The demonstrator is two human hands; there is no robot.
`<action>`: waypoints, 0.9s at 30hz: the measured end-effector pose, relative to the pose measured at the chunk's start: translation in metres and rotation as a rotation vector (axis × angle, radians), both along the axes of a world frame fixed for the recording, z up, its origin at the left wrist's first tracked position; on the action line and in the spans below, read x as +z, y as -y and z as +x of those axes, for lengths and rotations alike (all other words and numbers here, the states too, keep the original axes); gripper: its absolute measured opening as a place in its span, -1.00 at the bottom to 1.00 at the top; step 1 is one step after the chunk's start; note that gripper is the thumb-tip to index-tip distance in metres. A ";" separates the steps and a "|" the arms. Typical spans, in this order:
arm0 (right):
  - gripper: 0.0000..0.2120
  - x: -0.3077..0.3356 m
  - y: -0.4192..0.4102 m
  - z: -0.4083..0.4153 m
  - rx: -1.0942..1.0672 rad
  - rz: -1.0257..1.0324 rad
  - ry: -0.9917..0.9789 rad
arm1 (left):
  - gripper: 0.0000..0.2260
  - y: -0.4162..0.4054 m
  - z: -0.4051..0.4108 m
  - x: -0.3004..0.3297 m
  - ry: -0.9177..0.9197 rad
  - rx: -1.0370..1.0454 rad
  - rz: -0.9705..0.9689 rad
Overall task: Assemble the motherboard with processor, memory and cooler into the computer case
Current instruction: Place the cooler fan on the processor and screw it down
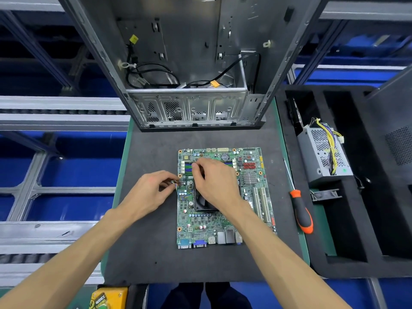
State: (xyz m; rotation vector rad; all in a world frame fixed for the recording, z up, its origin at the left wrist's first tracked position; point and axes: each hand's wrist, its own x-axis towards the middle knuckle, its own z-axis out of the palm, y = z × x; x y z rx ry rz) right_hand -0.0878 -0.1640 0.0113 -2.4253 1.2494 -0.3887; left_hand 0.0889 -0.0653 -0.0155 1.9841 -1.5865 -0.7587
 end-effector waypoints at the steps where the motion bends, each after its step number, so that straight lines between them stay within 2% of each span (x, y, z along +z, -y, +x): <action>1: -0.73 0.000 0.000 0.000 0.001 0.002 -0.004 | -0.87 0.000 -0.001 0.000 0.004 -0.001 -0.002; 11: -0.72 -0.001 0.000 -0.001 0.008 0.003 0.007 | -0.88 0.001 -0.004 -0.002 0.057 -0.001 -0.043; 20: -0.72 0.000 -0.001 0.000 0.006 -0.032 0.024 | -0.88 0.008 -0.005 0.001 0.154 -0.083 -0.048; 24: -0.71 0.001 -0.001 -0.001 0.009 -0.026 0.010 | -0.87 0.006 -0.007 -0.001 0.187 -0.064 -0.058; 27: -0.72 0.001 -0.001 -0.001 0.006 -0.016 0.016 | -0.87 0.001 -0.005 -0.004 0.145 -0.022 -0.063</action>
